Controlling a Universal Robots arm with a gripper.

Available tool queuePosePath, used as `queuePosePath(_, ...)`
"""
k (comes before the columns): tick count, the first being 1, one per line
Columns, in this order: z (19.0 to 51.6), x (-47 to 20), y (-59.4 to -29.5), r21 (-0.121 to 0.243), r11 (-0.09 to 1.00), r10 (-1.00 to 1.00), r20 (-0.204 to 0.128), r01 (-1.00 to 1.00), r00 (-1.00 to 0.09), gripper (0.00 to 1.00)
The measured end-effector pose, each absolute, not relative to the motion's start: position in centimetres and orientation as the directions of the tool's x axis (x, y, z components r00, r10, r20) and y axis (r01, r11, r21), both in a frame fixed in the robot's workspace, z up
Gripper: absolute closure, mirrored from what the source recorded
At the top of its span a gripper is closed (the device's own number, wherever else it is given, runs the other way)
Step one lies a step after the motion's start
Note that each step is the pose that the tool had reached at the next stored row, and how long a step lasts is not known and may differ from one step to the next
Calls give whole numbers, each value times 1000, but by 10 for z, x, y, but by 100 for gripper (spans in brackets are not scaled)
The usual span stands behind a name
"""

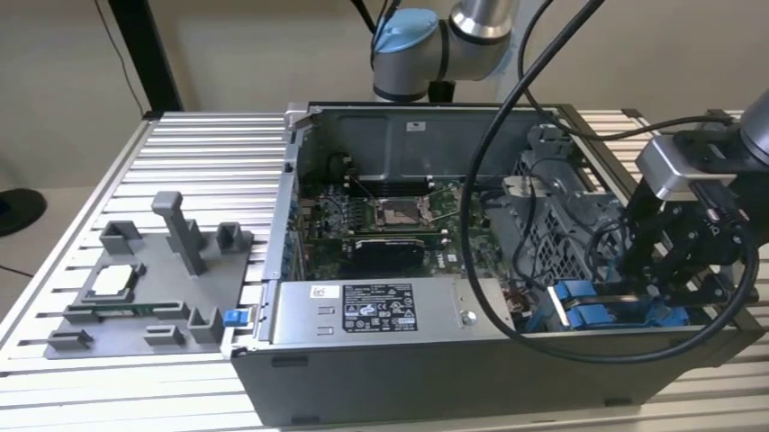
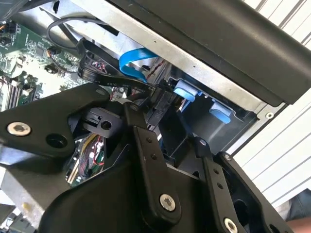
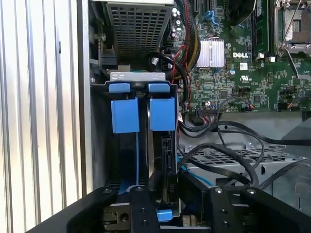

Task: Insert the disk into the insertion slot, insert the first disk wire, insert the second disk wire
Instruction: 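Insert the first disk wire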

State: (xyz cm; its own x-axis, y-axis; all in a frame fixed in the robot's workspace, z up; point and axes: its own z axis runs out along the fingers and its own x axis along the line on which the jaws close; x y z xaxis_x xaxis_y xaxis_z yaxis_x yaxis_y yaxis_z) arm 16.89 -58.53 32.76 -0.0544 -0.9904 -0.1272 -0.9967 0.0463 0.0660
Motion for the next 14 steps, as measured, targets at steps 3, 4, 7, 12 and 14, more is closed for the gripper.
queuePosePath(3, 330, 169, -585, 66, 46, -990, -128, -997, -55, 0)
queuePosePath(4, 334, 169, -585, 66, 46, -990, -127, -997, -55, 0)
queuePosePath(7, 347, 169, -585, 66, 46, -990, -127, -997, -54, 0)
queuePosePath(12, 369, 169, -585, 66, 46, -990, -127, -997, -54, 0)
queuePosePath(14, 374, 169, -585, 66, 46, -990, -127, -997, -55, 0)
